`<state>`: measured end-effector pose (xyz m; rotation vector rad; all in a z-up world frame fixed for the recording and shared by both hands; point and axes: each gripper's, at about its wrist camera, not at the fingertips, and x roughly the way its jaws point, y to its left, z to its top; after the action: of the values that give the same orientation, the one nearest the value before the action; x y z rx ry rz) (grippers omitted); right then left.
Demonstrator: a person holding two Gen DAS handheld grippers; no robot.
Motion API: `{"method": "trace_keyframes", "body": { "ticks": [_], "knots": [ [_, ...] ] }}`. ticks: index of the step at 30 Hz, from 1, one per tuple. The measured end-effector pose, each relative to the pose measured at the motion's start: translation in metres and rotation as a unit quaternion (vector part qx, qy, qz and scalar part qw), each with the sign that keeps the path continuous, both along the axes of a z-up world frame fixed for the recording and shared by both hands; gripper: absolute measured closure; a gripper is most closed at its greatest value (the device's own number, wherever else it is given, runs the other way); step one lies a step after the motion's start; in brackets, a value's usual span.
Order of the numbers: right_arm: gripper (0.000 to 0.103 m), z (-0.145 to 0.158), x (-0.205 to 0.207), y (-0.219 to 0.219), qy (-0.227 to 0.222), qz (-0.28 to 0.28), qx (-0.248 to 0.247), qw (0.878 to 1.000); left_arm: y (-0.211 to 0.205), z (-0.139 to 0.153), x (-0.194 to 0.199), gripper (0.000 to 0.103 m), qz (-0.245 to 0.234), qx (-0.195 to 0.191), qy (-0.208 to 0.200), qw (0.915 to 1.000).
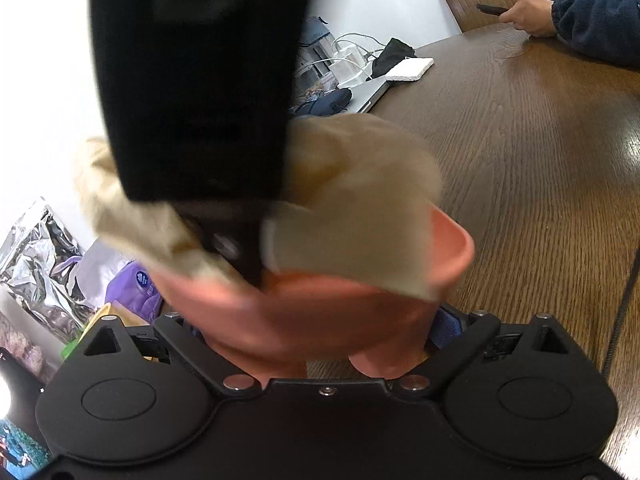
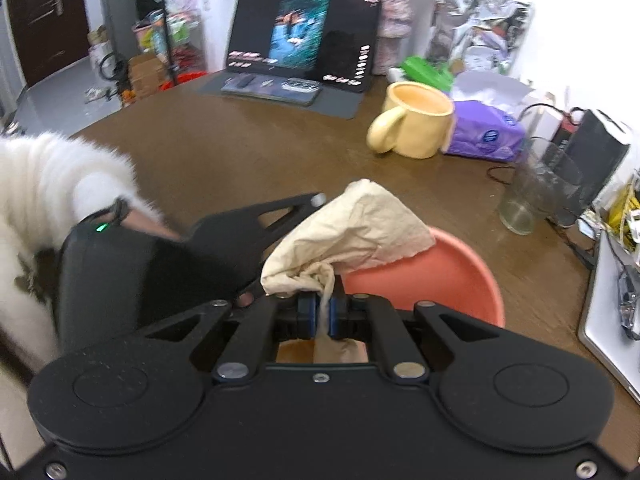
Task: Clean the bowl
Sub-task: 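Press the cloth into the bowl bottom and sweep it around with the right tool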
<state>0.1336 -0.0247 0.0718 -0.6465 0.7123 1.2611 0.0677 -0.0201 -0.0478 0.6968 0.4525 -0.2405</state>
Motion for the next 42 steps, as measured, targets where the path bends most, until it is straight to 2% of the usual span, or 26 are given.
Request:
{"method": "trace_keyframes", "body": {
  "ticks": [17,32,42],
  "knots": [
    [0.095,-0.013,-0.006,-0.033,0.042,0.007,-0.025,0.999,-0.003,0.003,0.000,0.006,0.007,-0.007,0.005,0.9999],
    [0.095,-0.025,0.018,-0.054,0.077,-0.035,-0.028,0.996,-0.008,0.006,-0.003,0.007,0.011,-0.023,0.010,0.9996],
    [0.095,-0.035,0.048,-0.059,0.096,-0.090,-0.034,0.991,-0.007,0.009,-0.002,0.007,0.006,-0.027,0.012,0.9995]
  ]
}}
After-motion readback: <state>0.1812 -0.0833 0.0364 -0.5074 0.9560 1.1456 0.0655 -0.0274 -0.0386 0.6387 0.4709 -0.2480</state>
